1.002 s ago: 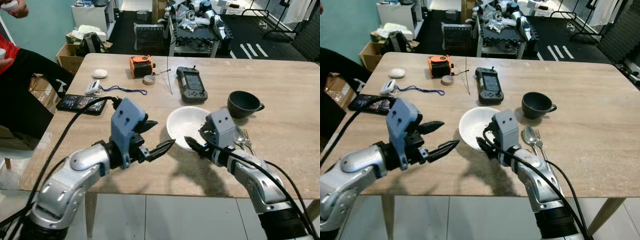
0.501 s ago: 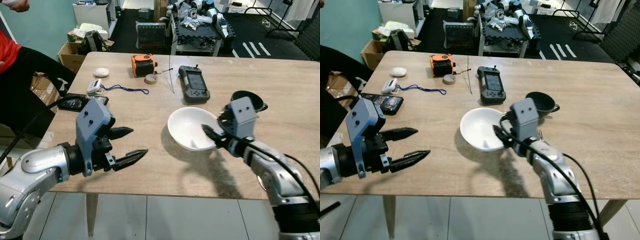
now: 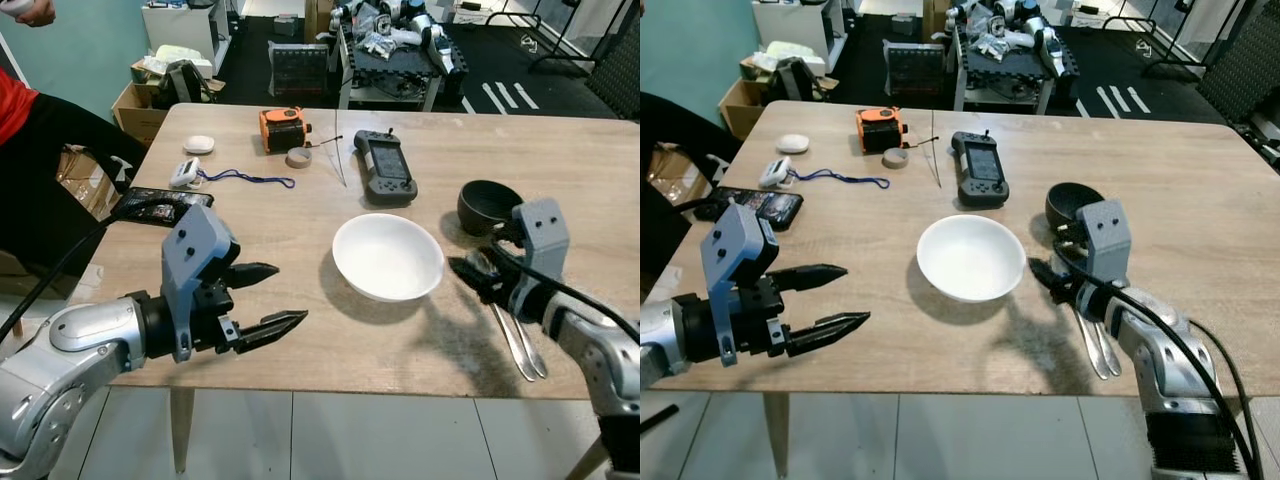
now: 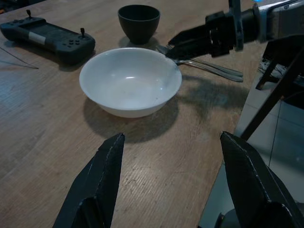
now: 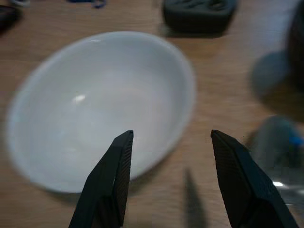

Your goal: Setting the table

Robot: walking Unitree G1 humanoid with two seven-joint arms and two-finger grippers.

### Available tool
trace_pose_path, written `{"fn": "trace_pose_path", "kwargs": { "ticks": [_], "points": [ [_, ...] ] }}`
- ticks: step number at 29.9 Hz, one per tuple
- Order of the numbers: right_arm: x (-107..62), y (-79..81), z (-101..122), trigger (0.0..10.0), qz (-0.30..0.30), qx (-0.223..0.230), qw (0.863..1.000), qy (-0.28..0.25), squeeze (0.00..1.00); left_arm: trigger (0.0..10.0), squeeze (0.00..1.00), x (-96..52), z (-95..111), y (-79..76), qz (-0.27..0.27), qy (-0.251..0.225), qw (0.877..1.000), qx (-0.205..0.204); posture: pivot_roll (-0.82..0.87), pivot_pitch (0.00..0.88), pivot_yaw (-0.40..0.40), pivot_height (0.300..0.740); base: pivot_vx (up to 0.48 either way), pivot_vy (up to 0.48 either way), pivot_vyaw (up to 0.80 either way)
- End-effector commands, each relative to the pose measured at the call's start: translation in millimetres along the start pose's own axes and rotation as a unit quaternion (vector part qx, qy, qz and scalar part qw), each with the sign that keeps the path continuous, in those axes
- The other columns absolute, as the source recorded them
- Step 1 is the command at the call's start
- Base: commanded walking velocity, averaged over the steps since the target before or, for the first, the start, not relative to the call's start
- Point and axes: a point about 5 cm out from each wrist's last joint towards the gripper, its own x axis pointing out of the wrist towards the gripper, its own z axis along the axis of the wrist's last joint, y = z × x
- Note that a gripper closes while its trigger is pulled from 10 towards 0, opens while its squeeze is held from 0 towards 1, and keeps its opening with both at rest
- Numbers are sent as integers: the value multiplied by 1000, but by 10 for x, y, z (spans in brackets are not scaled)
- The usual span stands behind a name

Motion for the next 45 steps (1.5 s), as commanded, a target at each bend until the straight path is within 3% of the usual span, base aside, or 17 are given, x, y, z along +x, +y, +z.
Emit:
{"fn": "trace_pose_path", "kwargs": {
  "ticks": [1, 3, 11, 14, 20, 21, 22, 23, 39, 42, 44, 45],
  "points": [
    [-39, -12, -9, 10000, 1, 12, 1000, 0, 0, 10000, 0, 2, -13, -40, -8, 2, 1000, -1, 85, 166, 53, 740, 0, 0, 0],
    [12, 100, -74, 10000, 21, 47, 998, 25, 0, 10000, 0, 24, -34, -52, -8, 4, 1000, 0, 80, 166, 51, 740, 0, 0, 0],
    [134, 134, -229, 10000, 1, 46, 997, 58, 0, 10000, 0, 45, -32, -50, -2, 1, 1000, 0, 86, 167, 45, 740, 0, 0, 0],
    [194, 178, -354, 10000, -16, 66, 995, 70, 0, 10000, 0, 48, -34, -52, 1, 0, 1000, -1, 89, 172, 47, 740, 0, 0, 0],
    [241, 179, -288, 10000, -34, 90, 994, 50, 0, 10000, 0, 56, -35, -46, 5, -1, 1000, -2, 88, 175, 48, 740, 0, 0, 0],
    [248, 184, -279, 6353, -34, 91, 994, 49, 0, 10000, 0, 60, -36, -47, 6, -1, 1000, -2, 86, 176, 48, 740, 0, 0, 0],
    [254, 191, -274, 3961, -34, 93, 994, 47, 0, 10000, 0, 65, -42, -48, 6, -1, 1000, -2, 86, 176, 48, 740, 0, 0, 0],
    [259, 203, -272, 0, -33, 94, 994, 45, 0, 10000, 0, 69, -47, -49, 6, 0, 1000, -2, 86, 176, 48, 740, 0, 0, 0],
    [273, 278, -268, 0, -46, 108, 993, 13, 0, 10000, 0, 94, -57, -32, 16, -2, 1000, -2, 84, 180, 46, 740, 0, 0, 0],
    [265, 273, -188, 0, -53, 114, 992, -17, 0, 10000, 0, 102, -67, -26, 19, -2, 1000, -2, 83, 181, 45, 740, 0, 0, 0],
    [246, 282, -5, 0, -57, 95, 990, -85, 0, 10000, 0, 116, -78, -10, 30, -3, 1000, -4, 83, 181, 45, 740, 0, 0, 0],
    [223, 264, 102, 3804, -79, 96, 984, -126, 0, 10000, 0, 127, -83, 1, 38, -6, 999, -7, 82, 181, 45, 740, 0, 0, 0]
  ]
}}
